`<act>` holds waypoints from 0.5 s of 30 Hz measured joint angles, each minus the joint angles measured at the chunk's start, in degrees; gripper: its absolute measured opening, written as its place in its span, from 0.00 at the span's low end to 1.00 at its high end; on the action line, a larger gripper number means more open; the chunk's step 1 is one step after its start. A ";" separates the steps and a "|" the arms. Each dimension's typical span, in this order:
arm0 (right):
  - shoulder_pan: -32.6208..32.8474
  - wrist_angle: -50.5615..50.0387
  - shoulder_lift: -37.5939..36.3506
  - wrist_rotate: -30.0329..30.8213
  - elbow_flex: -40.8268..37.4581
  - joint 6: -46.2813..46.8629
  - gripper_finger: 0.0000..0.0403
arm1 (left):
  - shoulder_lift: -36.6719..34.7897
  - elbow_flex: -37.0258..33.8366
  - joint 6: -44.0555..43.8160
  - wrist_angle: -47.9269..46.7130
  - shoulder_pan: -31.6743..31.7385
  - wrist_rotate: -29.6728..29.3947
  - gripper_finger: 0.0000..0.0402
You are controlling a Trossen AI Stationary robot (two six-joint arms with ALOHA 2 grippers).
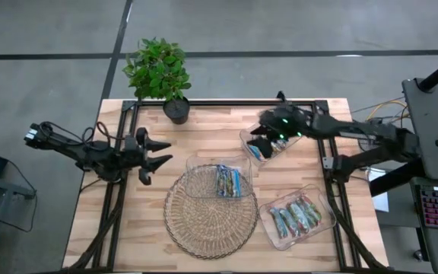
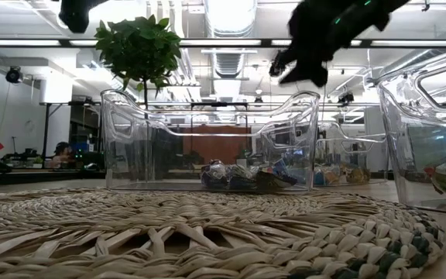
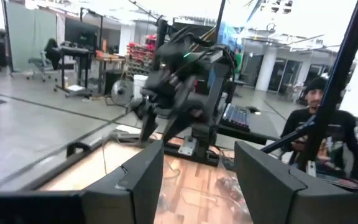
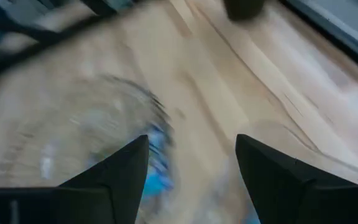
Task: Pick and place Granola Bars by type
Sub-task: Return to Home Position
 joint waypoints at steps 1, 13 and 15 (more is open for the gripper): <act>1.42 2.73 -2.14 0.06 -1.53 0.59 0.58 | -1.05 -1.11 -0.75 0.01 -0.03 0.12 0.44; 19.88 11.83 -17.73 18.75 -12.26 5.11 0.58 | -13.15 -9.82 -2.00 -0.05 0.00 5.40 0.44; 23.06 13.96 -19.34 19.82 -13.64 5.07 0.58 | -15.00 -11.07 -2.67 0.22 0.00 6.72 0.44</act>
